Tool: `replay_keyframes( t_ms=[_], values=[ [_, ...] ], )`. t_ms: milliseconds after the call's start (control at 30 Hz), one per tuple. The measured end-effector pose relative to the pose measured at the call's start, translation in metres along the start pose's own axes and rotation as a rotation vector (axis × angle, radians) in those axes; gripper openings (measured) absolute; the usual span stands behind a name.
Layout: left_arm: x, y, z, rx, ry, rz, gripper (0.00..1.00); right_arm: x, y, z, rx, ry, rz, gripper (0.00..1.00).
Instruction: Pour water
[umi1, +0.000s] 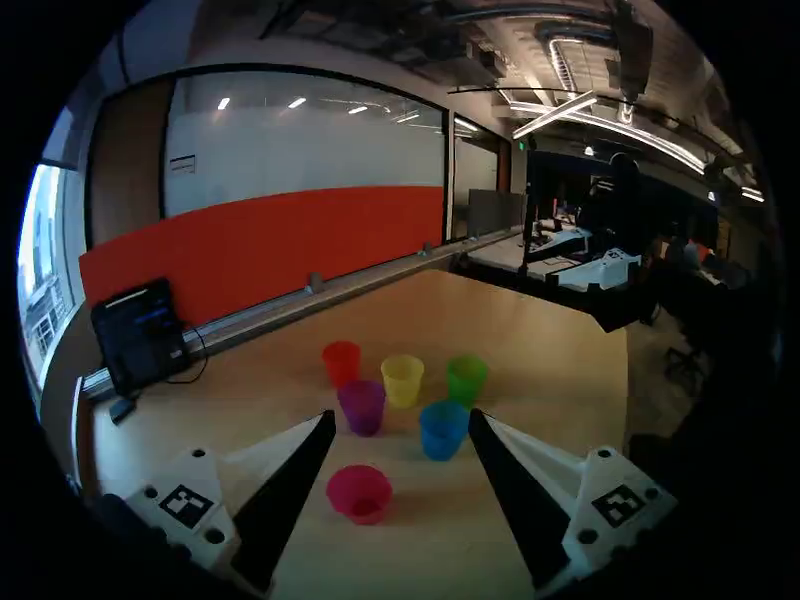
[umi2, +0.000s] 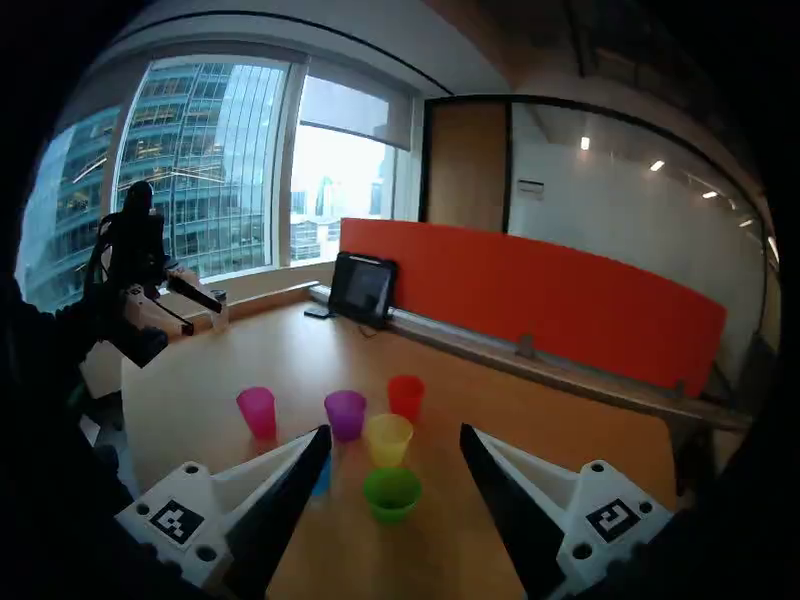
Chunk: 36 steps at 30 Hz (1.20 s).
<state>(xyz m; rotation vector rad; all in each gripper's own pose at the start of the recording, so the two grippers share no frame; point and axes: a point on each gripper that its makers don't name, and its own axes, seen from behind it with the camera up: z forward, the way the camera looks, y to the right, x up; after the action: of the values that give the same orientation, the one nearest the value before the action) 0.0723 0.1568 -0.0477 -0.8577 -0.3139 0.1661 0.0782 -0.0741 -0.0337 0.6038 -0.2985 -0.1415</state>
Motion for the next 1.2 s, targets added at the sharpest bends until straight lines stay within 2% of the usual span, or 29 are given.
replay_keyframes(
  t_ms=[200,600,900,1200],
  values=[
    [-0.02,0.017,0.015,-0.035,-0.057,0.027,0.99,-0.014,0.0,0.004,0.008,-0.033,0.006,1.0],
    [-0.057,0.042,0.048,-0.092,-0.173,0.063,0.99,-0.04,0.001,0.015,0.019,-0.085,0.026,1.0],
    [-0.08,0.049,0.078,-0.126,-0.263,0.084,0.99,-0.055,0.001,0.026,0.031,-0.109,0.03,1.0],
    [-0.097,0.053,0.108,-0.151,-0.316,0.061,0.99,-0.067,0.007,0.033,0.03,-0.128,0.031,1.0]
  ],
)
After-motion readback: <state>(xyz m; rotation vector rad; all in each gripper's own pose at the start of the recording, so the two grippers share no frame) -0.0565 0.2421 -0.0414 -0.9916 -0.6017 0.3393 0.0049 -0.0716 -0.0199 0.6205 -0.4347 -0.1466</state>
